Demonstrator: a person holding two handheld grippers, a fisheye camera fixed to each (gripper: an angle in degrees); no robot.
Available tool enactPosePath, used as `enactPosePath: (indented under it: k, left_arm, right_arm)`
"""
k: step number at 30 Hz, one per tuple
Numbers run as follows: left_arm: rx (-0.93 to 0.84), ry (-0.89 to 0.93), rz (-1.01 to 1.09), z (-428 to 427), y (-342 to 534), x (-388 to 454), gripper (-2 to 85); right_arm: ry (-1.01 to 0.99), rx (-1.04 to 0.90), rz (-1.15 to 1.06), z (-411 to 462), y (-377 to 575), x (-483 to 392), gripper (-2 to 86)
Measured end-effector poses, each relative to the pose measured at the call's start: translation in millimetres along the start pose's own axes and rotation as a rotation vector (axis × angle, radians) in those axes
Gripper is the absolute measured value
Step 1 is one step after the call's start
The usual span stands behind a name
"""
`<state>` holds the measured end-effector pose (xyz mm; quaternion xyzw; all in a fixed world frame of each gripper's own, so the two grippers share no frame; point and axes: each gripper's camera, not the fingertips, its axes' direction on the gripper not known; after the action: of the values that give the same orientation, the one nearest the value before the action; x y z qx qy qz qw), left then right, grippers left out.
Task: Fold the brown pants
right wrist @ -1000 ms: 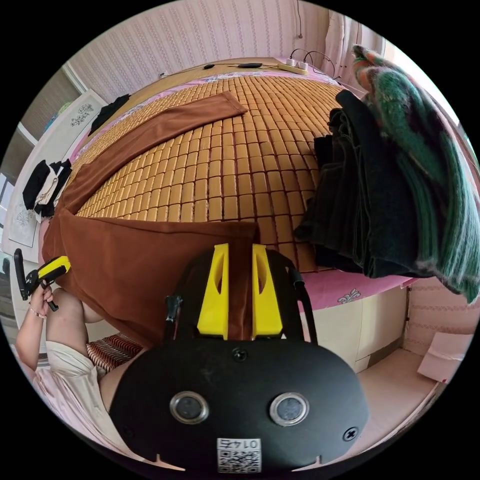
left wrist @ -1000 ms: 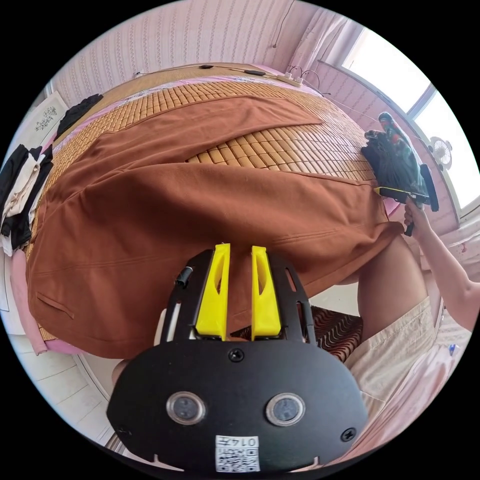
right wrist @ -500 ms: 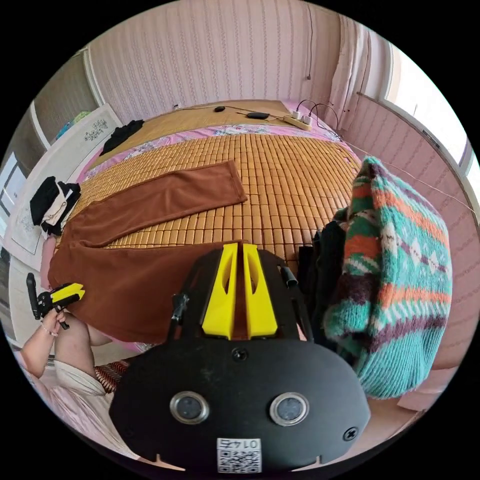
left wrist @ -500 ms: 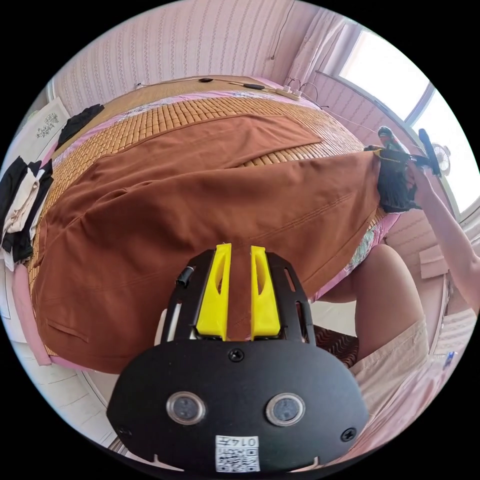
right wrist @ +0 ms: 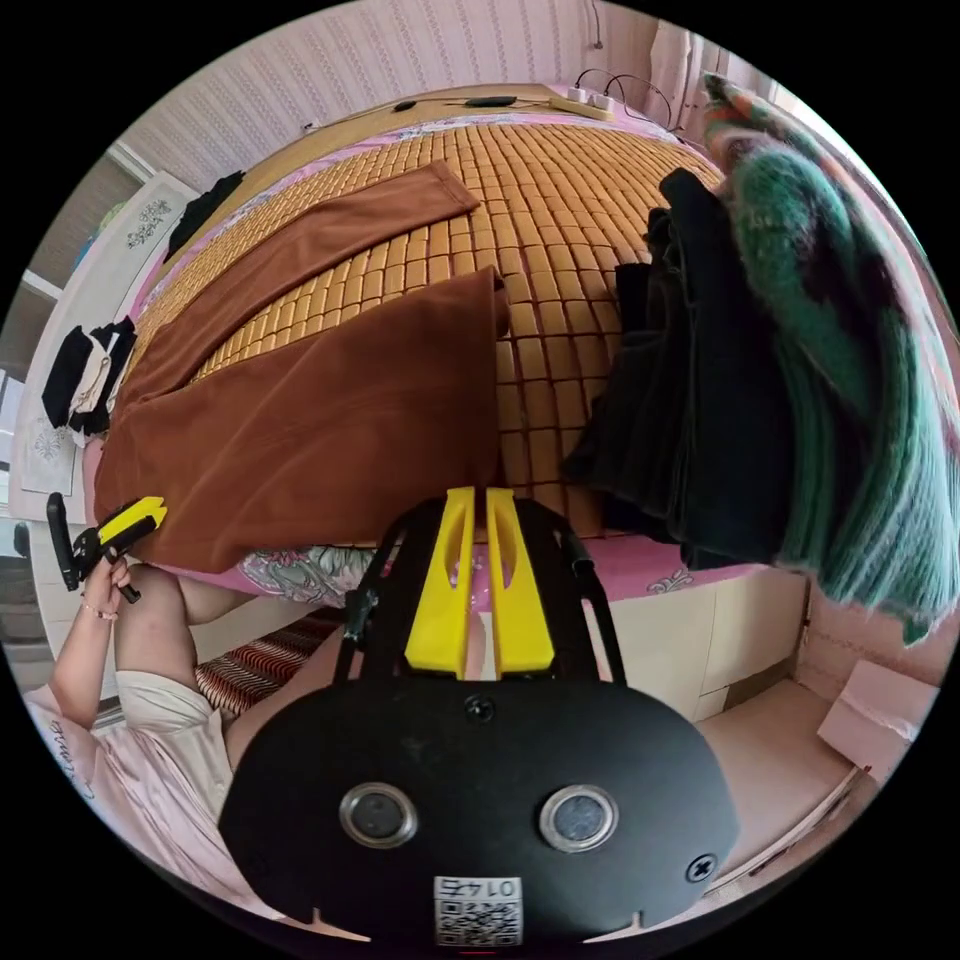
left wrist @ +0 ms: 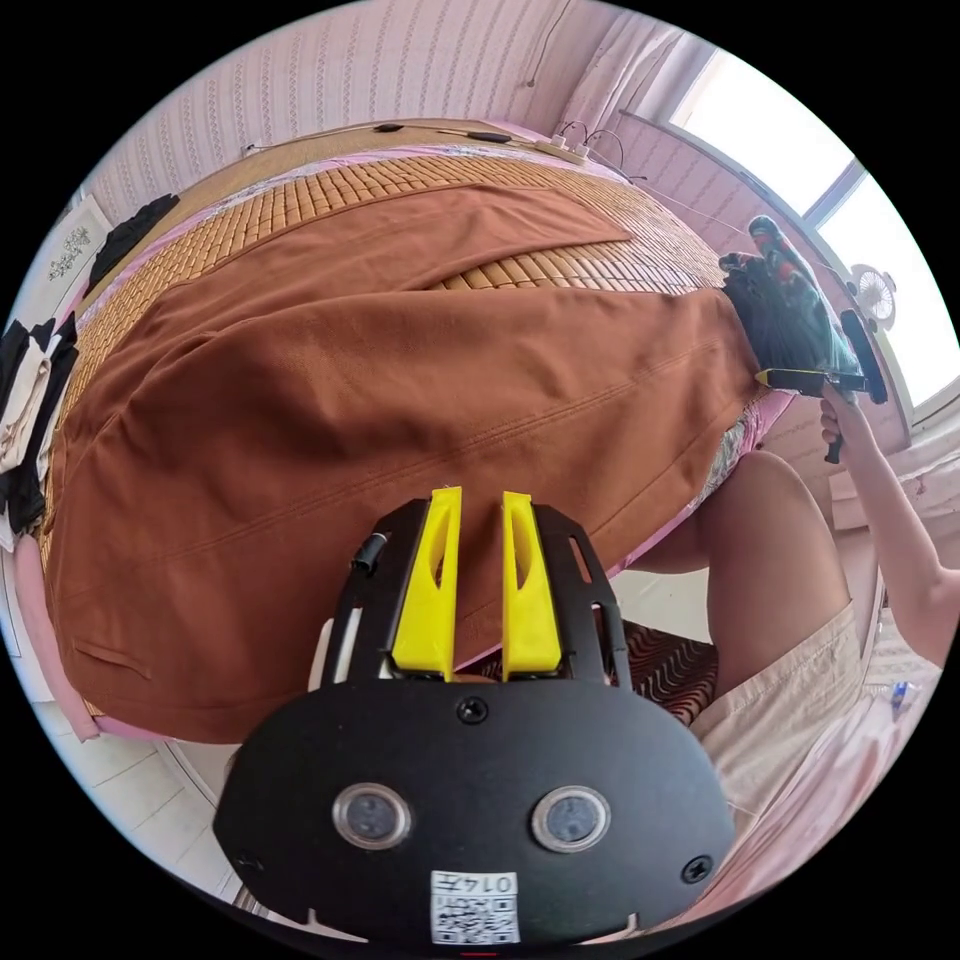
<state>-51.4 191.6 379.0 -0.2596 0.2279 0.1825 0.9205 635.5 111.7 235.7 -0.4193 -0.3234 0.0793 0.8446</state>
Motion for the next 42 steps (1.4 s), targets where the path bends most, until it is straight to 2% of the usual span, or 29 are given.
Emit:
enactPosePath:
  k: [3, 4, 6, 8, 11, 13, 21, 25, 29, 33, 37, 42]
  left_arm:
    - [0.004, -0.003, 0.019, -0.3, -2.8, 3.7, 7.1]
    - [0.003, 0.001, 0.021, -0.1, -3.8, 3.9, 7.1]
    - [0.010, 0.000, 0.040, -3.2, -9.8, 5.8, 7.1]
    - [0.031, -0.019, 0.064, -9.3, -17.5, 8.1, 7.1]
    - [0.052, -0.047, 0.097, -15.7, -38.7, 9.5, 7.1]
    - [0.047, -0.068, 0.116, -14.3, -55.3, 9.7, 7.1]
    - [-0.041, -0.112, 0.073, 24.3, -107.3, 3.3, 6.2]
    - [0.075, -0.084, 0.093, 19.9, -94.8, -1.0, 5.6]
    - [0.060, -0.008, 0.070, 3.5, -94.3, -10.5, 0.8]
    - [0.188, 0.034, 0.021, -41.0, -89.9, -41.4, -0.3]
    - [0.198, -0.078, -0.060, -64.1, -99.9, -93.2, -0.5]
    - [0.112, -0.252, -0.159, -65.3, -123.1, -161.3, -0.9]
  right_arm:
    - [0.025, -0.065, -0.040, -5.3, 9.1, 3.3, 1.1]
    - [0.028, -0.140, -0.050, 4.0, 7.4, 6.1, 1.2]
    - [0.114, -0.176, -0.073, 8.9, 2.7, 3.3, 1.4]
    - [0.217, -0.081, -0.113, -4.4, -8.8, -12.1, 1.8]
    - [0.223, 0.066, -0.122, -12.5, -35.1, -28.5, 1.6]
    - [0.200, 0.093, -0.130, -3.5, -58.1, -36.0, 1.1]
    - [0.204, 0.042, -0.078, 75.1, -133.1, -44.4, -0.7]
    - [0.238, 0.041, -0.136, 91.4, -146.9, -51.1, -0.6]
    - [0.247, -0.032, -0.191, 97.1, -166.3, -57.2, -0.8]
    - [0.221, 0.121, -0.210, 82.7, -186.0, -66.7, -0.9]
    - [0.101, 0.114, -0.219, 104.0, -244.7, -81.7, -0.9]
    - [0.146, 0.124, -0.167, 150.1, -305.6, -102.9, -0.7]
